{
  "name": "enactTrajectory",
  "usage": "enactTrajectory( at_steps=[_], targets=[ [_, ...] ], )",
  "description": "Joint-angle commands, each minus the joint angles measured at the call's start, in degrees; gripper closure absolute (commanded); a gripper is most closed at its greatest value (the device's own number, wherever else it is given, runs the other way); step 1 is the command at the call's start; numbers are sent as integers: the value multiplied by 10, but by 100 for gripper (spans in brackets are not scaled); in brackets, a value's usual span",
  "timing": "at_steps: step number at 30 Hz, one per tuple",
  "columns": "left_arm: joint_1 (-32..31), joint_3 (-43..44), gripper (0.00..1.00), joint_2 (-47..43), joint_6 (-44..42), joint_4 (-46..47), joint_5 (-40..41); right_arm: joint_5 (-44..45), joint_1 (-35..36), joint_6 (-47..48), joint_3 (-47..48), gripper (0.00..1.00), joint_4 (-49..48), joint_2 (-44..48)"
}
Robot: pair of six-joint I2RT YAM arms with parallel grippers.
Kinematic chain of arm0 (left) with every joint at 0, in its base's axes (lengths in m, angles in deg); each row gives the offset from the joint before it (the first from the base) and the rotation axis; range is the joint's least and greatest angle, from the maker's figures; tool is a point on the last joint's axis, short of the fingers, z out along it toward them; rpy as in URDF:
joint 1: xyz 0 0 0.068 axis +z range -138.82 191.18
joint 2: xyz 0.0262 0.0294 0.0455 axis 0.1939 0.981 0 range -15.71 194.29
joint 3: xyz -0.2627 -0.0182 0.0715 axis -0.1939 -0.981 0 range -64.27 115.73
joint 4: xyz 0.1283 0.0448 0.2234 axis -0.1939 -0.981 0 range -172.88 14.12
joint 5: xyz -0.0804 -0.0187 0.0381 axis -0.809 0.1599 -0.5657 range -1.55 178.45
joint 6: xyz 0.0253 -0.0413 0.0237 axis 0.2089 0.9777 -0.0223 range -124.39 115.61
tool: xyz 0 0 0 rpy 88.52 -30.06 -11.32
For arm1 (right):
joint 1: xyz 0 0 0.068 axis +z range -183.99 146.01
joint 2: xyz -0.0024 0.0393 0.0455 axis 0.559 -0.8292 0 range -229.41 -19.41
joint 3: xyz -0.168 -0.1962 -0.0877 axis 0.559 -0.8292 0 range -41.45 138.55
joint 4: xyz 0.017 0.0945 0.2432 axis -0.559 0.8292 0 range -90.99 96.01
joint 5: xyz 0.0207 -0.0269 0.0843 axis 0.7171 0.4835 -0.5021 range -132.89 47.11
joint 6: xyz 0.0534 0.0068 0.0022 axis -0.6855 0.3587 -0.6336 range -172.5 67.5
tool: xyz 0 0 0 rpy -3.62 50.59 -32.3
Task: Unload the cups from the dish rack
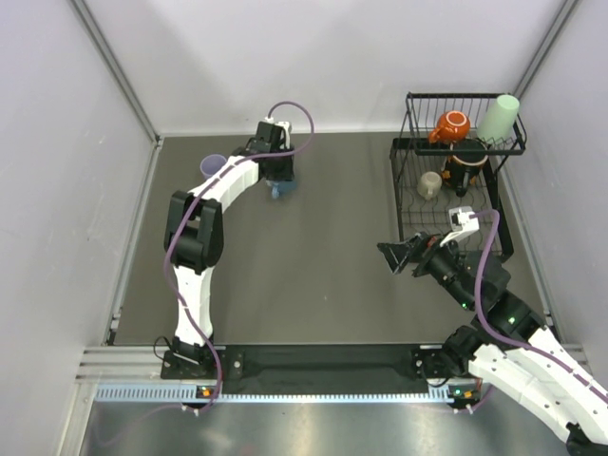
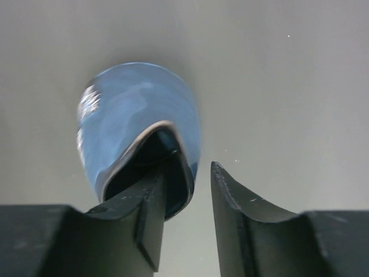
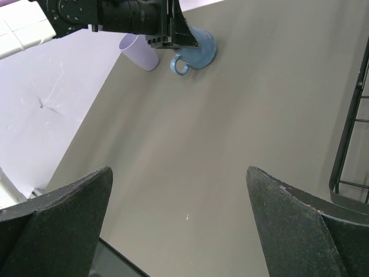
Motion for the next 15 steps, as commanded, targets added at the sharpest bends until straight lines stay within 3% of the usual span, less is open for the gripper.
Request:
enactTrajectory(
  at_steps=[1, 10, 15],
  targets=[
    [2, 20, 59, -15, -10, 10, 4, 9, -1, 5, 23, 0, 0, 3],
    [2, 31, 56, -20, -7, 5, 3, 19, -1, 13, 32, 0, 2, -8],
    [2, 36, 50, -38, 2, 12, -19, 23, -2, 11, 44, 0, 17, -16]
  ],
)
